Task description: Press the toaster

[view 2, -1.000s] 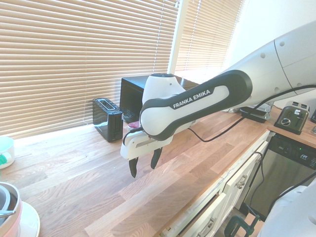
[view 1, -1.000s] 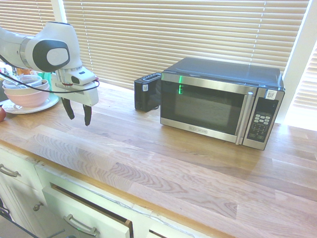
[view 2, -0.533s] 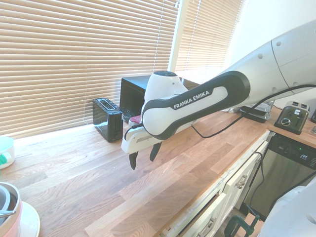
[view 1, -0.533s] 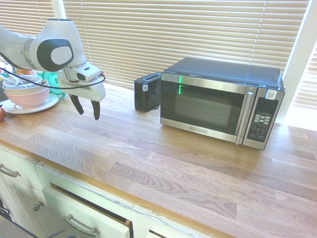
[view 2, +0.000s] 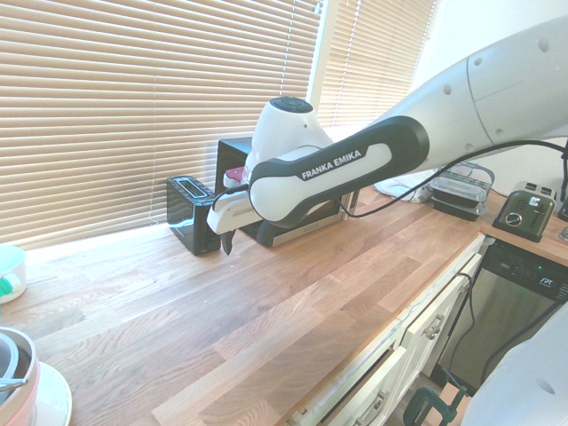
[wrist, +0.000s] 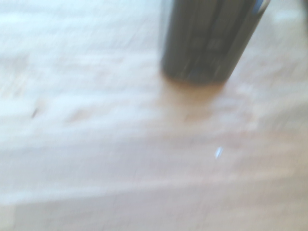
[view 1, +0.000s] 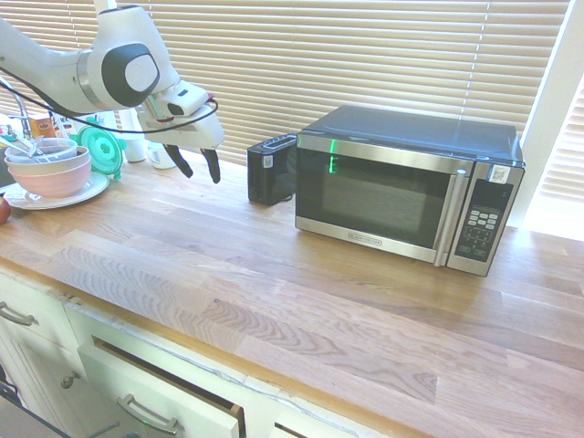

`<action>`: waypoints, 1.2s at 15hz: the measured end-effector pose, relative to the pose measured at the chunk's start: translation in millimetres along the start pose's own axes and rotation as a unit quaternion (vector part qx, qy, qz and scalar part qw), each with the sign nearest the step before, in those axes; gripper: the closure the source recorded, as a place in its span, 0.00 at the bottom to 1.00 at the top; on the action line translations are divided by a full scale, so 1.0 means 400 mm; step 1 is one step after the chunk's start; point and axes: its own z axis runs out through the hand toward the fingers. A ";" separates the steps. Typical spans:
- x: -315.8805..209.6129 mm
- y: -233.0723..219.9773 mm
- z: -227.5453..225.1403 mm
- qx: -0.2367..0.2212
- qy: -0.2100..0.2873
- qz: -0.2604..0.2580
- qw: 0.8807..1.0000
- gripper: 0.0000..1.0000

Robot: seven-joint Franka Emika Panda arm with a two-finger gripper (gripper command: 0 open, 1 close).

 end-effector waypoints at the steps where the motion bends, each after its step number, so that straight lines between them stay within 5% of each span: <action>1: 0.017 -0.018 0.001 0.000 0.007 0.001 1.000 0.00; 12: 0.179 -0.167 -0.032 0.003 0.052 0.001 0.999 0.00; 13: 0.186 -0.174 -0.032 0.004 0.054 0.002 0.999 1.00; 18: 0.210 -0.192 -0.037 0.004 0.058 0.009 0.998 1.00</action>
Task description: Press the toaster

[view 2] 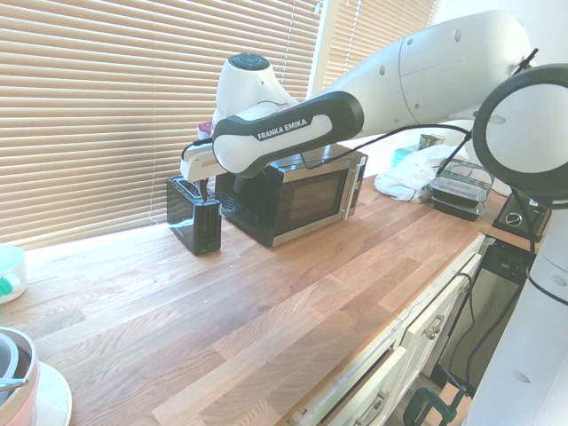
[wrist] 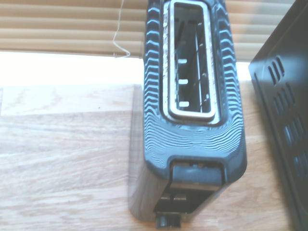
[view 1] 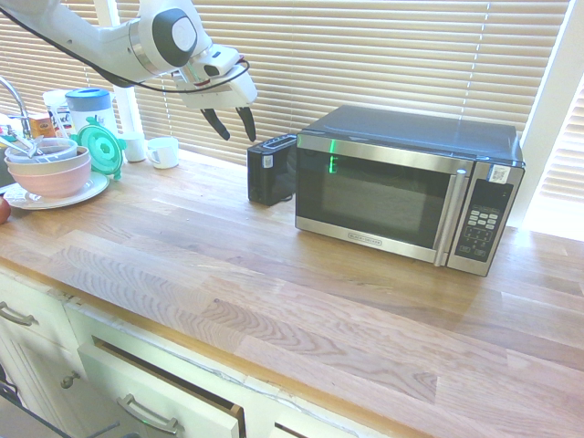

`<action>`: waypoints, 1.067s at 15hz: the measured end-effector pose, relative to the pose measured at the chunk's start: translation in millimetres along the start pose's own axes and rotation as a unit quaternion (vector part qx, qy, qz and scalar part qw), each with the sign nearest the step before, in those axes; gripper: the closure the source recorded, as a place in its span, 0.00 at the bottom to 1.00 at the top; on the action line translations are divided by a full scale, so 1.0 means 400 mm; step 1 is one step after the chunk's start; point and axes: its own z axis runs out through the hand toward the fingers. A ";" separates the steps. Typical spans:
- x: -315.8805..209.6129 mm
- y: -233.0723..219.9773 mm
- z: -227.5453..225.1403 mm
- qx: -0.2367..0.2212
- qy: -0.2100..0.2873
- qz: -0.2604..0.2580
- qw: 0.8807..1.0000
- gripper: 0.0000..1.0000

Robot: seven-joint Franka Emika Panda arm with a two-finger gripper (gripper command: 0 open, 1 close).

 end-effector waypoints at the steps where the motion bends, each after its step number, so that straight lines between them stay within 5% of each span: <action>1: 0.001 -0.002 0.000 0.000 0.000 0.001 1.000 1.00; 16: 0.034 -0.041 0.081 -0.010 -0.001 0.002 1.000 1.00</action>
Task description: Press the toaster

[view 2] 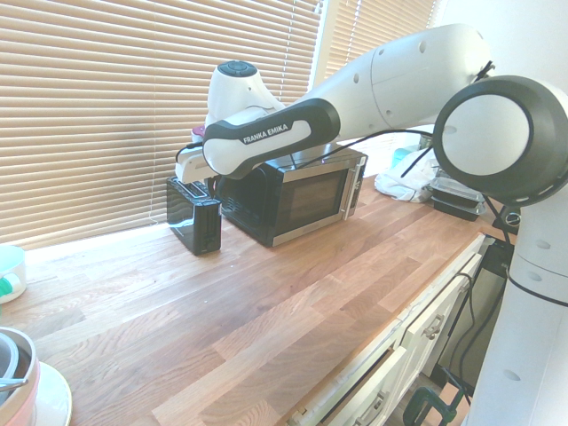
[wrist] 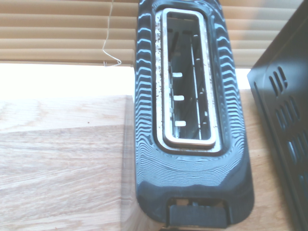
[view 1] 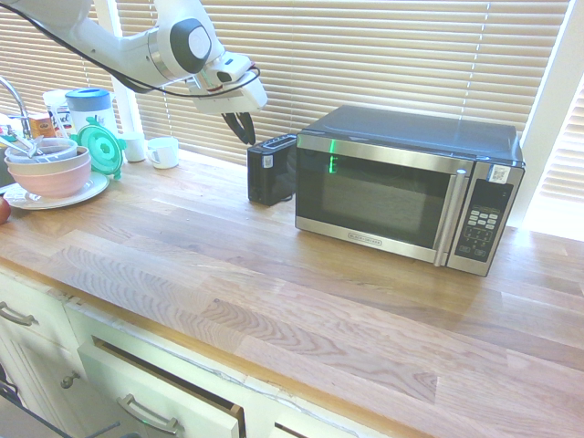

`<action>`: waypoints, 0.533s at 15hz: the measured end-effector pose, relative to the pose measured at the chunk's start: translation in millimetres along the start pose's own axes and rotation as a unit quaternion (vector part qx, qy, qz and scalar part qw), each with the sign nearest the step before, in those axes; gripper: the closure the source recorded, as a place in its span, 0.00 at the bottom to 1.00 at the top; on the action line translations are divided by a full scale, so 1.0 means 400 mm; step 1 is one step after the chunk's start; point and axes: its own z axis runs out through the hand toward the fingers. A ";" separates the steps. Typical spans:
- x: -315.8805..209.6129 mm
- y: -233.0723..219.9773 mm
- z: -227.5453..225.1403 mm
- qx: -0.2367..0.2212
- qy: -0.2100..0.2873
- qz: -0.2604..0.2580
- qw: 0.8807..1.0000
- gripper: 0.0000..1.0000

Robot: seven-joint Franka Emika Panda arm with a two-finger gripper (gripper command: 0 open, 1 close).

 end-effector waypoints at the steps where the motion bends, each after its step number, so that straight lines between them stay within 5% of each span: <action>1: 0.000 -0.002 0.007 -0.001 -0.001 -0.001 1.000 1.00; 8: 0.008 0.003 0.052 -0.009 -0.007 -0.007 1.000 1.00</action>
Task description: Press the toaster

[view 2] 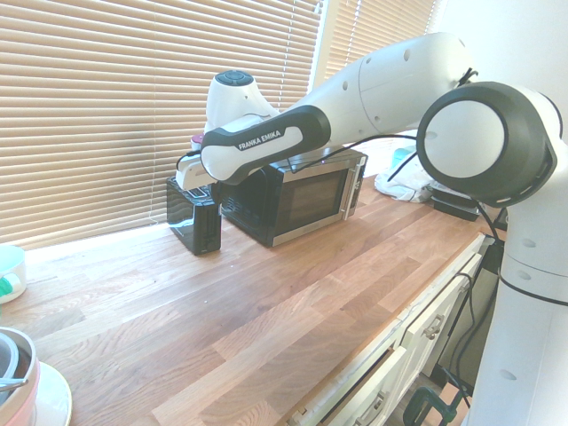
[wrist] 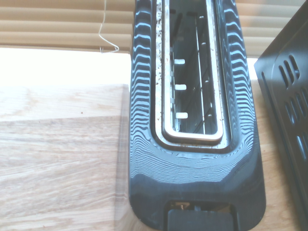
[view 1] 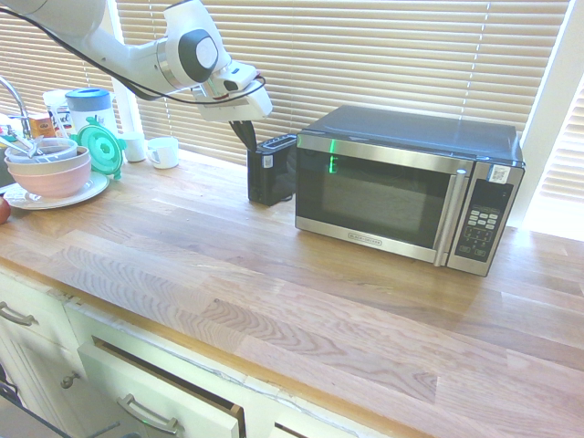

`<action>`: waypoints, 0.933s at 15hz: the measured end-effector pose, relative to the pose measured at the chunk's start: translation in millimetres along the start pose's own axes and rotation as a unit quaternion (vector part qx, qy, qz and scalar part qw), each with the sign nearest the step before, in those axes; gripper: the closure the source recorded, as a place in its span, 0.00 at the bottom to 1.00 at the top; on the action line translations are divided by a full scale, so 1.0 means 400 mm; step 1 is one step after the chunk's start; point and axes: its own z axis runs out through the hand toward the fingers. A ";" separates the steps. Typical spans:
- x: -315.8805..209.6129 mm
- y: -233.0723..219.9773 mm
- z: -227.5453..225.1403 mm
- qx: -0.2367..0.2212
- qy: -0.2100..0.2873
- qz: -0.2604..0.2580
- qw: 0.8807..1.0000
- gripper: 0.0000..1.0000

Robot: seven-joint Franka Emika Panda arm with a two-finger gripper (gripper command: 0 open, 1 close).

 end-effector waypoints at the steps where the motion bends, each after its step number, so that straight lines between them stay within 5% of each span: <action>1: 0.000 0.001 0.008 -0.002 -0.001 -0.002 1.000 1.00; 14: 0.018 -0.015 0.169 -0.027 -0.018 -0.012 0.999 1.00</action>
